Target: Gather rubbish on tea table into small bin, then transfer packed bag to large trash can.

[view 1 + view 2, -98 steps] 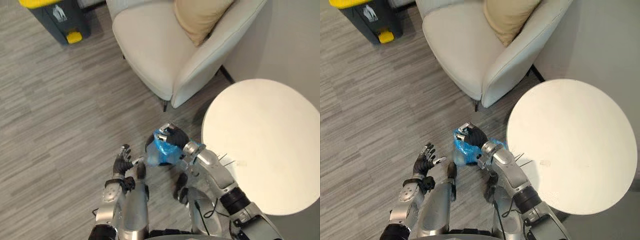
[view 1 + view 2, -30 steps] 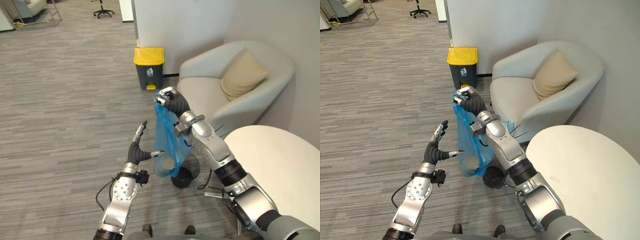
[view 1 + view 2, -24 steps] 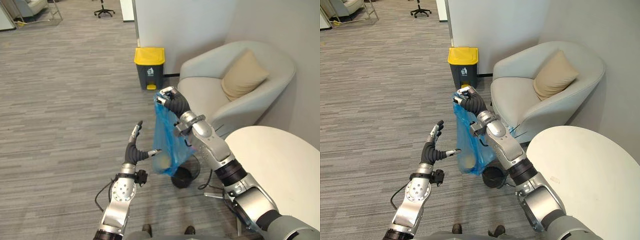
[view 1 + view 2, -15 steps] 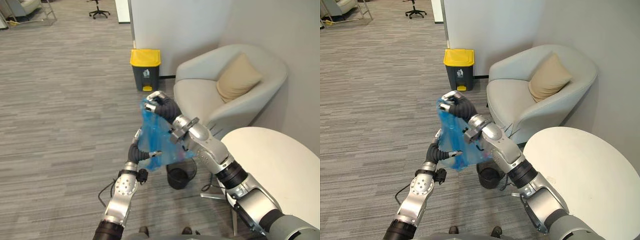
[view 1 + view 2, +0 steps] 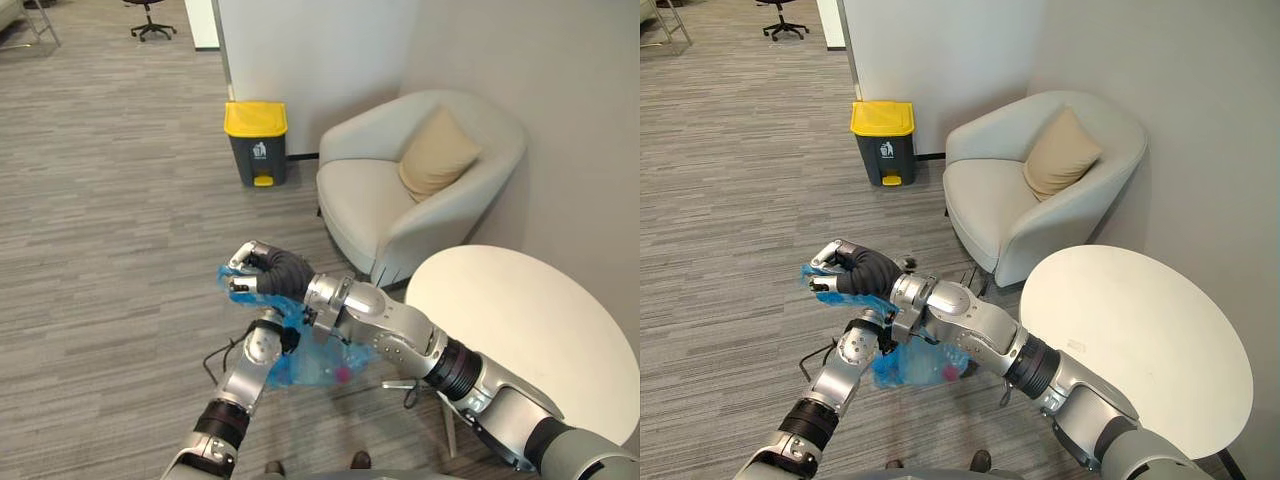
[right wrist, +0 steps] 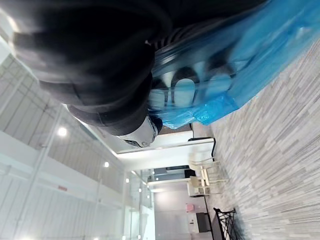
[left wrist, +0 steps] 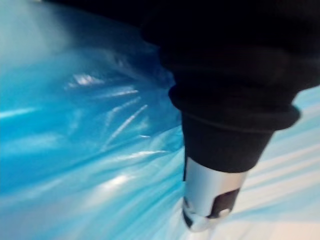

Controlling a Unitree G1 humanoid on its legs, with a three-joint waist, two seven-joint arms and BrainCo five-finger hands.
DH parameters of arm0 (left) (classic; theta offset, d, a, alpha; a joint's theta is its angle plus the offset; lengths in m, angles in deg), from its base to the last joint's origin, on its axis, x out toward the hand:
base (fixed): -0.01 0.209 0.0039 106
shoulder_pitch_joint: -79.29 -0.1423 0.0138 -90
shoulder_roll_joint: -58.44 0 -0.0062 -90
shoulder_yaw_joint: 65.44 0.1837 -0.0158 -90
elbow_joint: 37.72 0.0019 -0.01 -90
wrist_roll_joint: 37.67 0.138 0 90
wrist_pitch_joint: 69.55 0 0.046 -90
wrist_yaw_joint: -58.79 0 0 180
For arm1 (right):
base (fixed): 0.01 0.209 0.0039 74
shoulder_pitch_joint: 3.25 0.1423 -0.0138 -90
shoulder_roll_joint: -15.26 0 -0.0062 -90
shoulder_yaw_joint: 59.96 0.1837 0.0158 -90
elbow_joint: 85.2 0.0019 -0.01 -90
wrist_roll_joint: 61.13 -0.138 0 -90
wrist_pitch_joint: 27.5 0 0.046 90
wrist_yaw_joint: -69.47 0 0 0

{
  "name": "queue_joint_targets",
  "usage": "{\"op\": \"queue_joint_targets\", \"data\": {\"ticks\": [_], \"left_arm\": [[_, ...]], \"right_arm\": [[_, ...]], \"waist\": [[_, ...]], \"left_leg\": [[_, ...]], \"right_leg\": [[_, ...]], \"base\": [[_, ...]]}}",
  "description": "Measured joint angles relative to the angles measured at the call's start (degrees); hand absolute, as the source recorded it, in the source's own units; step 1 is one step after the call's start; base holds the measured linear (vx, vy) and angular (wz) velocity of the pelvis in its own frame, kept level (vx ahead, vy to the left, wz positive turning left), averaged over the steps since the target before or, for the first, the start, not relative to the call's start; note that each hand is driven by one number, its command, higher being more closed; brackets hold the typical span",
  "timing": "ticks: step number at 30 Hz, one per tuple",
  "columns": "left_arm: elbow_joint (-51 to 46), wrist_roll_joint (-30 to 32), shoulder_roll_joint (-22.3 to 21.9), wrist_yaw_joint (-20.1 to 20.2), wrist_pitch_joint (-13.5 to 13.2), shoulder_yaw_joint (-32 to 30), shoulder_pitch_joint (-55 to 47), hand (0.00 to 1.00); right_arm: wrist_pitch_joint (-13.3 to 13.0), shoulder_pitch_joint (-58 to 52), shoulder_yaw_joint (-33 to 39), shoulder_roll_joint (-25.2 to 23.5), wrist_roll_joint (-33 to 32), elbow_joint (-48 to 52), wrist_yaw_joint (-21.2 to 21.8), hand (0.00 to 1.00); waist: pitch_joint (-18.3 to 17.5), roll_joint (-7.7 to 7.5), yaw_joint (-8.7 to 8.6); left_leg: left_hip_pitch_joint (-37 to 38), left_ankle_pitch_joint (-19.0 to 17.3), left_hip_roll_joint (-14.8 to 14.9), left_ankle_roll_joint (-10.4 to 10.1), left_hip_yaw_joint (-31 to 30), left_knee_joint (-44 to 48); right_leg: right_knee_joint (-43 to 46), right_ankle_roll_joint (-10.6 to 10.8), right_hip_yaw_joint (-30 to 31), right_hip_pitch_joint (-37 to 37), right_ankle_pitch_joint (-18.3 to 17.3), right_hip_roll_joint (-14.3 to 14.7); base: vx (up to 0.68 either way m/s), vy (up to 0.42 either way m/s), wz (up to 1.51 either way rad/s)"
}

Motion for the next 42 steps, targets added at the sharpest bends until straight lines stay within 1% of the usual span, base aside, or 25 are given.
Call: {"op": "queue_joint_targets", "data": {"ticks": [2, 4, 8, 9, 11, 15, 17, 18, 19, 20, 21, 22, 23, 24, 26, 28, 30, 32, 33, 36, 37, 39, 40, 41, 42], "left_arm": [[0.25, -0.09, -0.16, 1.36, 0.00, 1.34, 0.06, 1.00], [0.26, -0.23, -0.15, 1.66, -0.03, 1.97, 0.06, 1.00], [0.25, -3.17, -0.26, 2.47, -0.03, 3.06, 0.06, 1.00], [0.24, -4.12, -0.30, 2.46, -0.03, 3.05, 0.06, 1.00], [0.23, -5.74, -0.30, 2.40, -0.03, 2.96, 0.06, 1.00], [-0.09, -9.41, -0.41, 1.09, -0.03, 2.18, -0.03, 1.00], [-2.10, -10.85, -1.03, -0.04, -0.04, -0.76, -1.39, 1.00], [-2.97, -11.38, -1.10, -0.21, -0.07, -1.78, -2.02, 1.00], [-5.19, -12.23, -1.37, -1.19, -0.19, -4.15, -3.61, 1.00], [-5.85, -12.63, -1.52, -1.30, -0.33, -5.16, -4.25, 1.00], [-7.28, -12.76, -1.72, -1.38, -0.48, -7.61, -5.73, 1.00], [-7.88, -13.16, -1.75, -1.39, -0.52, -9.03, -6.48, 1.00], [-9.16, -13.95, -1.82, -1.35, -0.58, -11.95, -8.23, 1.00], [-10.13, -14.20, -1.82, -1.33, -0.76, -14.32, -9.62, 1.00], [-11.54, -15.16, -1.55, -1.28, -1.51, -20.98, -12.60, 1.00], [-11.60, -16.18, -1.30, -1.27, -1.66, -24.55, -14.10, 1.00], [-11.63, -18.41, -1.14, -1.27, -1.99, -28.96, -16.44, 1.00], [-11.63, -19.48, -1.16, -1.29, -2.19, -31.39, -17.78, 1.00], [-11.63, -20.40, -1.18, -1.39, -2.63, -32.57, -18.92, 1.00], [-11.60, -21.01, -1.41, -1.68, -2.96, -34.43, -21.90, 1.00], [-11.55, -21.18, -1.80, -1.75, -3.05, -35.05, -23.08, 1.00], [-11.00, -21.74, -2.21, -1.62, -3.55, -35.41, -24.56, 1.00], [-9.81, -22.28, -2.20, -1.07, -4.30, -35.25, -24.93, 1.00], [-8.47, -22.70, -2.26, -0.46, -4.30, -35.05, -25.05, 1.00], [-8.00, -22.71, -2.41, 0.15, -4.30, -35.01, -25.11, 1.00]], "right_arm": [[0.00, 0.98, 0.01, -0.14, 0.10, -1.25, -1.16, 1.00], [0.00, 1.24, 0.02, -0.17, 0.22, -1.90, -1.59, 1.00], [0.00, 1.32, 0.02, -0.37, 0.74, -2.48, -2.46, 1.00], [0.00, 1.34, 0.03, -0.55, 0.77, -2.73, -2.46, 0.00], [0.00, 1.35, 0.05, -1.12, 1.01, -3.55, -2.38, 0.00], [-0.08, 1.34, 0.45, -1.85, 5.34, -5.06, -0.96, 0.00], [-0.15, 0.76, 1.83, -1.43, 10.97, -5.15, 0.04, 0.00], [-0.23, 0.15, 2.85, -1.26, 12.66, -5.10, 0.55, 0.00], [-0.62, -2.17, 5.73, -0.90, 17.02, -4.99, 1.44, 0.00], [-0.75, -3.24, 6.80, -0.63, 19.15, -4.89, 1.82, 0.00], [-0.80, -5.48, 8.62, 0.22, 22.69, -4.51, 2.82, 0.00], [-0.87, -6.75, 9.70, 0.72, 24.70, -4.37, 3.66, 0.00], [-1.05, -9.10, 11.00, 2.50, 27.35, -4.11, 5.33, 0.00], [-1.21, -11.65, 12.19, 4.24, 28.50, -2.88, 6.32, 0.00], [-2.13, -19.39, 15.85, 9.46, 33.91, 2.37, 10.52, 0.00], [-2.91, -24.40, 18.36, 11.83, 37.01, 4.08, 12.84, 0.00], [-3.10, -30.98, 22.96, 13.26, 41.73, 4.54, 15.07, 0.00], [-3.63, -35.58, 26.28, 13.65, 43.51, 4.60, 15.51, 0.00], [-4.65, -38.51, 28.07, 13.75, 43.66, 4.59, 15.51, 0.00], [-6.10, -43.40, 30.70, 13.66, 43.41, 4.36, 15.53, 0.00], [-6.96, -45.45, 32.30, 13.39, 42.61, 3.47, 16.03, 0.00], [-7.97, -47.15, 34.94, 11.73, 39.71, -0.84, 16.51, 0.00], [-8.36, -47.62, 37.13, 9.98, 37.66, -5.32, 16.21, 0.00], [-8.50, -47.70, 39.17, 8.54, 36.09, -9.61, 15.37, 0.00], [-8.52, -47.87, 40.62, 7.84, 36.00, -11.28, 14.94, 0.00]], "waist": [[-0.06, 0.28, 0.00], [-0.03, 0.57, -0.04], [-0.02, 0.94, -0.08], [-0.04, 1.03, -0.15], [-0.01, 1.31, -0.15], [-0.12, 2.08, -0.14], [-0.12, 2.20, -0.23], [-0.12, 2.20, -0.21], [-0.11, 2.21, -0.19], [-0.11, 2.21, -0.14], [-0.11, 2.20, -0.13], [-0.10, 2.22, -0.20], [-0.06, 2.36, -0.20], [-0.07, 2.38, -0.19], [-0.05, 2.41, -0.09], [-0.02, 2.47, -0.08], [0.00, 2.50, -0.01], [0.05, 2.58, -0.01], [0.14, 2.70, 0.05], [0.34, 3.00, 0.02], [0.49, 3.11, 0.05], [0.82, 3.08, 0.18], [1.83, 3.08, 0.40], [3.05, 3.24, 0.72], [3.72, 3.33, 0.80]], "left_leg": [[-0.01, 0.01, 0.07, 0.00, -0.02, 0.02], [-0.03, 0.00, 0.10, 0.00, -0.06, 0.02], [-0.23, 0.02, 0.09, 0.01, -0.45, 0.02], [-0.32, 0.04, 0.09, 0.04, -0.66, 0.02], [-0.43, 0.07, 0.06, 0.08, -0.96, 0.02], [-0.54, 0.22, 0.00, 0.29, -1.55, -0.01], [-0.54, 0.22, -0.01, 0.29, -1.97, -0.07], [-0.56, 0.22, 0.00, 0.29, -2.07, -0.15], [-0.55, 0.22, -0.02, 0.28, -2.52, -0.26], [-0.51, 0.22, -0.03, 0.28, -2.65, -0.26], [-0.41, 0.20, -0.06, 0.26, -2.91, -0.26], [-0.29, 0.21, -0.19, 0.28, -3.09, -0.30], [0.05, 0.21, -0.31, 0.29, -3.39, -0.31], [0.29, 0.21, -0.38, 0.29, -3.42, -0.31], [0.18, 0.21, -0.72, 0.30, -4.34, -0.32], [0.29, 0.22, -0.95, 0.31, -4.87, -0.32], [0.30, 0.21, -1.20, 0.29, -5.51, -0.33], [-0.25, -0.07, -1.30, 0.12, -5.91, -0.34], [-0.42, -0.10, -1.31, 0.13, -6.13, -0.34], [-0.97, -0.12, -1.31, 0.12, -7.11, -0.32], [-1.76, -0.13, -1.30, 0.14, -7.79, -0.31], [-3.66, -0.19, -1.31, 0.23, -9.05, -0.18], [-5.07, -0.17, -1.35, 0.20, -10.14, 0.64], [-7.43, -0.34, -1.70, 0.40, -11.13, 2.64], [-8.49, -0.83, -1.95, 1.13, -10.99, 3.60]], "right_leg": [[-0.01, -0.01, 0.00, 0.00, 0.00, 0.10], [-0.04, -0.01, -0.02, 0.00, 0.00, 0.14], [-0.09, -0.01, -0.35, 0.00, 0.00, 0.14], [-0.09, 0.00, -0.53, 0.01, 0.00, 0.13], [-0.09, 0.00, -0.78, 0.03, -0.01, 0.08], [-0.08, 0.01, -1.11, 0.21, -0.02, -0.01], [-0.06, 0.06, -1.22, 0.36, -0.05, -0.03], [-0.06, 0.08, -1.28, 0.38, -0.07, -0.03], [-0.02, 0.24, -1.66, 0.64, -0.20, -0.09], [-0.01, 0.28, -1.80, 0.77, -0.24, -0.11], [-0.01, 0.41, -2.09, 1.04, -0.34, -0.16], [0.02, 0.75, -2.43, 1.27, -0.60, -0.33], [0.41, 1.08, -2.69, 1.60, -1.11, -0.52], [0.88, 1.02, -2.71, 1.62, -1.43, -0.66], [1.15, 1.25, -3.61, 1.87, -1.70, -1.02], [1.15, 1.54, -4.11, 2.24, -1.90, -1.25], [1.17, 1.74, -4.74, 2.75, -2.15, -1.56], [1.17, 2.07, -5.41, 2.77, -2.62, -1.75], [1.21, 2.14, -5.70, 2.76, -2.90, -1.79], [1.26, 2.24, -6.45, 2.61, -3.25, -1.78], [1.25, 2.01, -7.35, 2.27, -3.59, -1.80], [1.25, 1.88, -9.05, 1.28, -3.98, -1.83], [1.38, 1.87, -10.80, 0.89, -4.21, -1.95], [2.14, 2.14, -13.00, 0.34, -4.74, -2.38], [2.43, 2.21, -14.47, 0.27, -4.97, -2.66]], "base": [[0.00, 0.000, 0.00], [0.00, 0.000, 0.00], [0.01, 0.018, 0.05], [0.01, 0.020, 0.07], [0.01, 0.027, 0.08], [0.01, 0.024, 0.08], [0.00, 0.025, 0.09], [0.00, 0.027, 0.10], [0.00, 0.021, 0.12], [0.00, 0.027, 0.17], [0.00, 0.021, 0.13], [0.01, 0.028, 0.17], [0.01, 0.035, 0.13], [0.02, 0.041, 0.14], [0.02, 0.036, 0.18], [0.02, 0.032, 0.18], [0.01, 0.031, 0.16], [-0.01, 0.022, 0.17], [0.01, 0.017, 0.18], [0.02, 0.003, 0.18], [0.02, -0.013, 0.39], [0.02, -0.013, 0.52], [0.01, -0.008, 0.74], [0.01, 0.007, 0.83], [-0.01, 0.019, 1.14]]}}
